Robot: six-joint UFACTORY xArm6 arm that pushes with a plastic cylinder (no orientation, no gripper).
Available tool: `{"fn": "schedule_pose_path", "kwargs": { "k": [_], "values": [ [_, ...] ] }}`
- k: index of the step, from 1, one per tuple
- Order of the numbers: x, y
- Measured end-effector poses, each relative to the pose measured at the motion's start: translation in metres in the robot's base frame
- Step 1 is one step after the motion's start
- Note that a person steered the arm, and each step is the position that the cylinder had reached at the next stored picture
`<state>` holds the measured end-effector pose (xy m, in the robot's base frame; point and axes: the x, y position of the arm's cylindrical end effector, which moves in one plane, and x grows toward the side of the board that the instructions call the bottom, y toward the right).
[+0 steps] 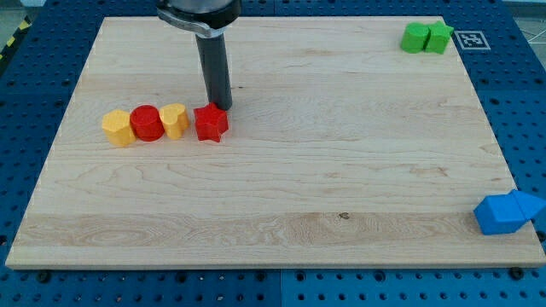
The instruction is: Slide green star along with green circle slightly left and down
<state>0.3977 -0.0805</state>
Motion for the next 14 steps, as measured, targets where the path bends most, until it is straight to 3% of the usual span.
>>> {"fn": "schedule_pose_path", "kwargs": {
  "k": [1, 2, 3, 5, 8, 11, 14],
  "values": [
    [-0.001, 0.001],
    [-0.036, 0.021],
    [-0.089, 0.04],
    [-0.203, 0.138],
    [-0.206, 0.229],
    [-0.205, 0.394],
    [-0.168, 0.383]
  ]
}}
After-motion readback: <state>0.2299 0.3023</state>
